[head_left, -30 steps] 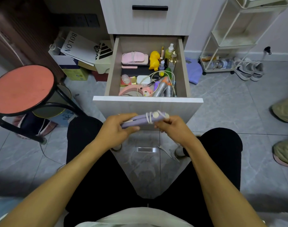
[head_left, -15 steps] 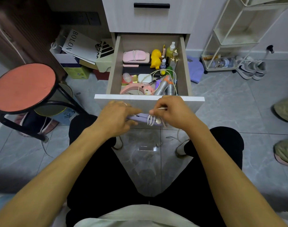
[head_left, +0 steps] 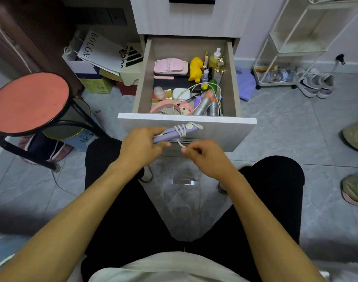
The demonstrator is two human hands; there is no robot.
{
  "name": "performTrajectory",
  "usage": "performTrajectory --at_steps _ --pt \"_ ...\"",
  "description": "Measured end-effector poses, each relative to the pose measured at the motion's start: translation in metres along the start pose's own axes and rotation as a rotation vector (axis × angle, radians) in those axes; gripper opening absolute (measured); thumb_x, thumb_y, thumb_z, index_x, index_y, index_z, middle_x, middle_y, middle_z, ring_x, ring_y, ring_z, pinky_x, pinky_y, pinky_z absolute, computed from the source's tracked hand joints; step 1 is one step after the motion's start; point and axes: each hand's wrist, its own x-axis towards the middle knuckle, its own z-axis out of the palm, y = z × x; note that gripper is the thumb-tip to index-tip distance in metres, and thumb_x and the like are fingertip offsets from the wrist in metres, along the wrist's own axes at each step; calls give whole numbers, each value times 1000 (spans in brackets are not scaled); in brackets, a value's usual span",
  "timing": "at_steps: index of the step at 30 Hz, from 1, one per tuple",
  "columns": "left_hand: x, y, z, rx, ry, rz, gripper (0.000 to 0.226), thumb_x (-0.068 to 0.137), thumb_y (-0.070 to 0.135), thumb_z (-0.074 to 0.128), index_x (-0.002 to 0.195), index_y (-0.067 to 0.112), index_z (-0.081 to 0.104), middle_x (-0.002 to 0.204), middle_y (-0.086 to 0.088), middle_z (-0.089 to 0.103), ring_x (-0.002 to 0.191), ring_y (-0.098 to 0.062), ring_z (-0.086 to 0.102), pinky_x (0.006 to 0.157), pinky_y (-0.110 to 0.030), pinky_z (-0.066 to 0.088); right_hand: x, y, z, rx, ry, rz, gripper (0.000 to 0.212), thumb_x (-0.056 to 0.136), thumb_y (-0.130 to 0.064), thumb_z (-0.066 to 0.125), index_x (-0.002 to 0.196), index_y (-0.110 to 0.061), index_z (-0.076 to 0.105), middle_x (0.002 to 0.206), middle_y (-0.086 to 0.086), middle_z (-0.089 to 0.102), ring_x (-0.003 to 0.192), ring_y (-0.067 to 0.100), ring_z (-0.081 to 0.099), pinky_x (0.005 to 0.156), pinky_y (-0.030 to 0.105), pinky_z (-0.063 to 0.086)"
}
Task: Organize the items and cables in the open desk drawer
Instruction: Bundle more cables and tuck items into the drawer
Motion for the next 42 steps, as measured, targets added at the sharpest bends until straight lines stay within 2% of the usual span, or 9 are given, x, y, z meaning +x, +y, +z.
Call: performTrajectory --at_steps 5,11,18,21,23,26,29,33,42 --pt "7 -4 0 309 -92 133 28 85 36 68 113 34 65 97 -2 69 91 -27 61 72 -35 50 12 -19 -14 -323 62 -107 30 94 -31 60 72 -10 60 63 0 51 60 18 45 58 33 38" --pt "14 2 -17 340 -255 368 34 82 32 71 116 36 66 89 5 62 88 -22 59 75 -33 44 33 -20 -38 -248 -14 -113 27 80 -35 77 71 -12 67 65 -4 56 63 12 52 59 31 44" --pt "-4 -12 -20 -243 -316 238 44 78 13 81 117 29 70 94 19 69 86 3 61 76 -7 42 32 -4 -28 223 -90 23 22 82 -24 76 70 -6 71 58 0 56 53 4 47 54 15 39" --pt "-11 -10 -13 -491 -225 94 41 80 9 78 107 39 68 95 27 71 89 6 66 82 -15 50 25 3 -16 214 -39 -13 22 91 -3 62 78 -20 67 58 -20 59 56 -9 55 59 8 39" --pt "-9 -9 -6 -529 -143 1 38 80 13 78 105 40 68 92 25 72 84 4 67 82 -25 55 19 5 -5 179 -11 22 23 93 -8 61 73 -19 65 51 -18 57 51 -3 51 57 12 38" --pt "-4 -10 4 -391 -58 -104 40 76 23 82 115 27 71 99 14 73 90 -5 68 85 -29 55 16 10 9 -44 -10 -12 31 94 -21 61 69 -4 62 56 0 53 53 11 44 59 29 40" --pt "-1 -11 3 -177 42 -82 41 76 32 82 115 30 71 99 5 74 93 -16 68 81 -33 54 11 6 10 -249 -21 -73 37 93 -29 62 61 -13 50 56 1 48 54 16 43 58 34 40" --pt "-3 -5 -3 210 -33 73 35 82 37 75 116 36 68 102 1 72 97 -25 64 72 -30 45 12 -4 -6 -320 22 -205 19 91 -29 63 78 -15 65 70 3 63 62 20 53 61 40 50" --pt "1 -2 -9 200 -186 361 35 76 31 79 108 42 70 93 12 70 88 -15 55 84 -34 38 27 -9 -27 -59 -87 -55 20 75 -32 81 71 -16 71 56 -1 56 49 5 44 50 18 38"
